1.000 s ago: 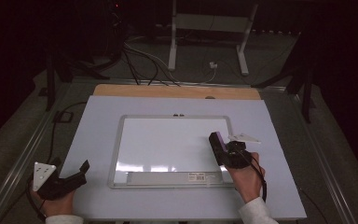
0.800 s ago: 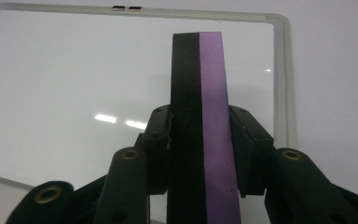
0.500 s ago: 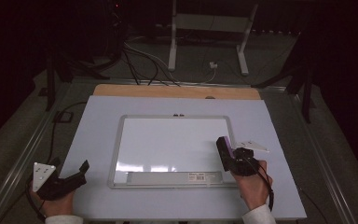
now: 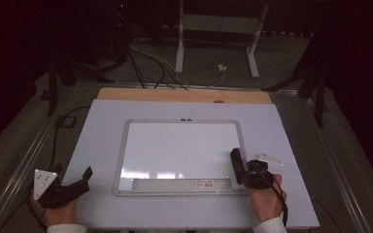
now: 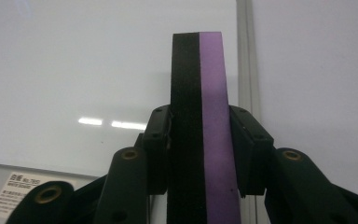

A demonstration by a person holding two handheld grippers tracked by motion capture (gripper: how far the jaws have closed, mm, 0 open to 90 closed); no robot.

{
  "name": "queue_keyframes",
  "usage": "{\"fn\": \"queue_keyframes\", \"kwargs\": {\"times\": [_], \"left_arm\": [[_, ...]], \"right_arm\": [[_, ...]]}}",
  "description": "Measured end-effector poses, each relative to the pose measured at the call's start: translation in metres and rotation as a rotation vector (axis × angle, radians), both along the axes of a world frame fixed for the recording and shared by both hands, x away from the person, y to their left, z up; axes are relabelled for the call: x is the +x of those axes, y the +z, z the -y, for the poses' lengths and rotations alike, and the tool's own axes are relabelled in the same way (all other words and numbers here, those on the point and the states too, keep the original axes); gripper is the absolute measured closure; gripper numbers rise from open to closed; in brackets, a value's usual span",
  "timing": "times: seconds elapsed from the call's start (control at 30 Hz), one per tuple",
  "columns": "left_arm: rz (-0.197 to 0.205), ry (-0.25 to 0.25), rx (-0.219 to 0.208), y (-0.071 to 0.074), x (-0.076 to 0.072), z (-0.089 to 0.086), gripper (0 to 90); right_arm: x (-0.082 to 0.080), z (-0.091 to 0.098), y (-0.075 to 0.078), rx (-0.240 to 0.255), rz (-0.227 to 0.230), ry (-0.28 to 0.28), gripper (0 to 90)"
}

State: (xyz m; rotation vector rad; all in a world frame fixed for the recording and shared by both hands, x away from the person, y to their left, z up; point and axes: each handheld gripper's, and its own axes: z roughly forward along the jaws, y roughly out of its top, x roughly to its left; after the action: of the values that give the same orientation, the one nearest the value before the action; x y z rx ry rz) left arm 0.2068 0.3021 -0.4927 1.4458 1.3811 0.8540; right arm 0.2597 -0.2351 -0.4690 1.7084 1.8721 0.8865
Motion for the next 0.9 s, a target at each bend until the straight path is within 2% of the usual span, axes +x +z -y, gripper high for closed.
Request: {"fn": "queue_keyframes", "kwargs": {"times": [0.3, 0.57, 0.9], "left_arm": [[-0.002, -0.001, -0.001, 0.000, 0.000, 0.000, 0.6], [0.000, 0.000, -0.003, 0.000, 0.000, -0.001, 0.6], [0.002, -0.001, -0.004, 0.000, 0.000, -0.001, 0.6]], "right_arm": [[-0.005, 0.001, -0.008, -0.009, -0.020, -0.032, 62.8], [-0.006, -0.002, -0.013, -0.036, -0.032, -0.038, 62.8], [-0.005, 0.000, -0.015, -0.033, -0.026, -0.058, 62.8]]}}
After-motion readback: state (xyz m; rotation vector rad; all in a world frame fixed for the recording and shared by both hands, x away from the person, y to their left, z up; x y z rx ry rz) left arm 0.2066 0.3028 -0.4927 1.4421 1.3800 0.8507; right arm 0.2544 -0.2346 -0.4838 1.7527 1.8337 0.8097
